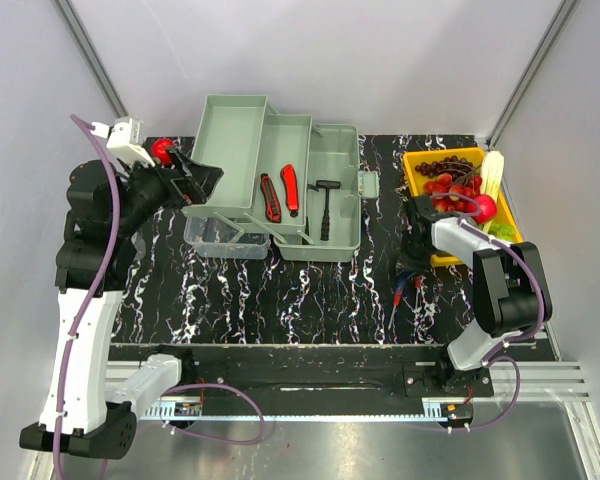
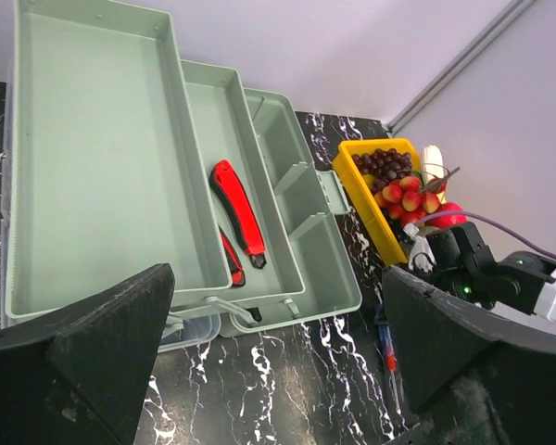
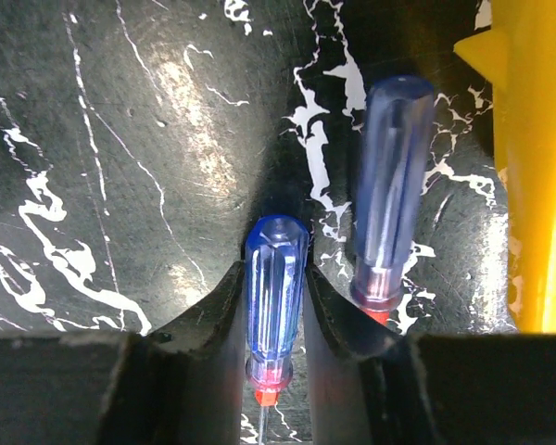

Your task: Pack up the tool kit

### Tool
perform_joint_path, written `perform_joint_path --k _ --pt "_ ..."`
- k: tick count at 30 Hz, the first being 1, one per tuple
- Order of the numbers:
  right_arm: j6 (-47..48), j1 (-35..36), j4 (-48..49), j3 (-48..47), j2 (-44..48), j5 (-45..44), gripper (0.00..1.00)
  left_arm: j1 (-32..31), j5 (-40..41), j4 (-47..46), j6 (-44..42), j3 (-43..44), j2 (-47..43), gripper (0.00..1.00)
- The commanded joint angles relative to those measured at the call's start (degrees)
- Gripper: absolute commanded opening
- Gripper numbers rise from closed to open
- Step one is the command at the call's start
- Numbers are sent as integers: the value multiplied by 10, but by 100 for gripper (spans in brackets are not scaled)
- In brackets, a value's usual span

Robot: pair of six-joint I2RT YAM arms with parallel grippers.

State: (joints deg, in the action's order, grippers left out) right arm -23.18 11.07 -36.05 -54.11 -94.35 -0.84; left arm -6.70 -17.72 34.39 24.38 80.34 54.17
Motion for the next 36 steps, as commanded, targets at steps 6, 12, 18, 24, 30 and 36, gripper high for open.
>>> perform_joint_path --k 6,12,18,24,30,36 --pt "-21 -2 27 -33 151 20 0 -21 -122 -78 -4 -23 -7 99" --pt "-44 -2 -27 -129 235 -34 0 -36 -182 -135 18 -41 -3 99" --pt "-25 -1 -19 -224 261 92 0 -62 -209 -175 53 -59 11 99" --pt "-56 40 61 -247 268 231 0 -154 -207 -261 108 -97 51 99" --pt "-107 137 195 -227 270 258 0 -254 -171 -218 98 -39 145 99" --pt "-156 155 279 -192 271 288 0 -285 -165 -201 83 -5 190 85"
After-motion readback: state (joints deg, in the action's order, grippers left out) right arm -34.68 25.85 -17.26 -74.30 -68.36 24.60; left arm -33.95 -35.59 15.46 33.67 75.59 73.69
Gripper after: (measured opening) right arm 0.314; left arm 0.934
